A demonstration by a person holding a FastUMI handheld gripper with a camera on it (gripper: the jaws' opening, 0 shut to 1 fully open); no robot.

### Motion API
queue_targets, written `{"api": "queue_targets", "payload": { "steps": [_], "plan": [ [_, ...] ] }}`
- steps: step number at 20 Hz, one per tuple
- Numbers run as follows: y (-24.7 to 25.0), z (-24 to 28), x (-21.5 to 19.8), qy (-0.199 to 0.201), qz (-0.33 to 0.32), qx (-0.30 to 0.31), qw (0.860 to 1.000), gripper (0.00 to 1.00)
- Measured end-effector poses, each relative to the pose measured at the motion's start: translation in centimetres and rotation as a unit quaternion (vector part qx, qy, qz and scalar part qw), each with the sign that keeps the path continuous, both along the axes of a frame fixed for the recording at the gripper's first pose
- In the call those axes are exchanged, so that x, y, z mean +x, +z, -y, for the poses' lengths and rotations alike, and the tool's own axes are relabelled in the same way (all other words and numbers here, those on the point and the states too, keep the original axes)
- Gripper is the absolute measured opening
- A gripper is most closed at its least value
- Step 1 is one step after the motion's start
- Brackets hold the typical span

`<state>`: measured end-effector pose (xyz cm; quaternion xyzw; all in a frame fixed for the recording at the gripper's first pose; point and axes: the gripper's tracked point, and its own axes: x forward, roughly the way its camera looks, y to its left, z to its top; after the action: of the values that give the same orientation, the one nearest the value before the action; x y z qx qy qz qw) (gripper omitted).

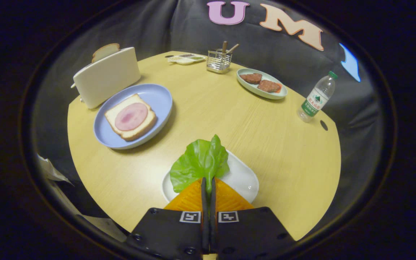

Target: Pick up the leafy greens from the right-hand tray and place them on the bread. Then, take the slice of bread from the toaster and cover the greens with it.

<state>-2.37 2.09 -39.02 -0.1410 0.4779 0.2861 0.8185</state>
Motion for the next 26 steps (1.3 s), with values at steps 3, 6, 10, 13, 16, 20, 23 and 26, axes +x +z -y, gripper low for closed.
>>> {"api": "queue_targets", "payload": {
  "steps": [3,6,10,13,16,20,23,26],
  "plan": [
    [2.0,-1.1,0.0,0.006,0.016,-0.003,1.0,0.04],
    [3.2,-2.8,-0.1,0.014,0.027,-0.006,1.0,0.04],
    [4.5,-5.5,0.0,0.025,0.036,-0.008,0.999,0.04],
    [5.2,-7.6,-0.3,0.038,0.037,-0.003,0.999,0.05],
    [6.1,-9.5,-0.1,0.049,0.047,0.0,0.998,0.07],
    [6.9,-12.3,0.3,0.059,0.048,0.013,0.997,0.07],
    [7.1,-14.4,0.2,0.072,0.047,0.02,0.996,0.07],
    [7.1,-16.5,0.0,0.086,0.045,0.026,0.995,0.07]
  ]
}}
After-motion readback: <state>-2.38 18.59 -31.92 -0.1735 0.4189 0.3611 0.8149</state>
